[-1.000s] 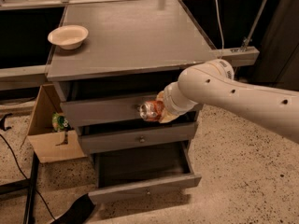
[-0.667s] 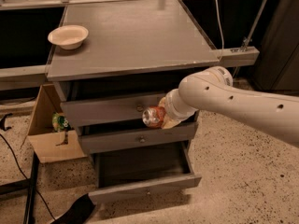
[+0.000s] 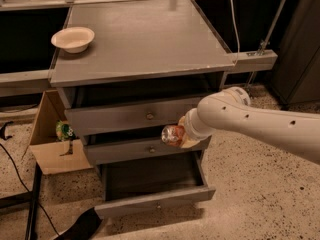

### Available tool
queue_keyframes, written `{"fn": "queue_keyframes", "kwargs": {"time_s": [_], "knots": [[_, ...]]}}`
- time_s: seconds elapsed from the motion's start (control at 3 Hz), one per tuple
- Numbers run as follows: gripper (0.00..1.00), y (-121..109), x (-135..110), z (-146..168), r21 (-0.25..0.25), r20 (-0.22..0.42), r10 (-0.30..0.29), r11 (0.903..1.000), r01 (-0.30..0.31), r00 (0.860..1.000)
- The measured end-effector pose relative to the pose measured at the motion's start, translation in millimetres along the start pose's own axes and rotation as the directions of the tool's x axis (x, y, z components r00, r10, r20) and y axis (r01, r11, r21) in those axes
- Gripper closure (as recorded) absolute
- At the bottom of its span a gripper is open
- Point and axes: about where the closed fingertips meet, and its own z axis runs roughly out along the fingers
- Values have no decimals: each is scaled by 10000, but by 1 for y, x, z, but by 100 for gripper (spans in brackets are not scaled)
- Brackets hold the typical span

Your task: Place coke can into bottom drawer

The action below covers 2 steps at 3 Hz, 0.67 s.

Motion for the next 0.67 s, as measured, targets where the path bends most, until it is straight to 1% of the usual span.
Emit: {"fn": "queue_keyframes", "kwargs": {"time_s": [0.33,0.67], "knots": [[100,11,21,25,11,86,105,9999,-105,9999],[100,23,40,55,-36,184,78,10000,-77,9998]]}}
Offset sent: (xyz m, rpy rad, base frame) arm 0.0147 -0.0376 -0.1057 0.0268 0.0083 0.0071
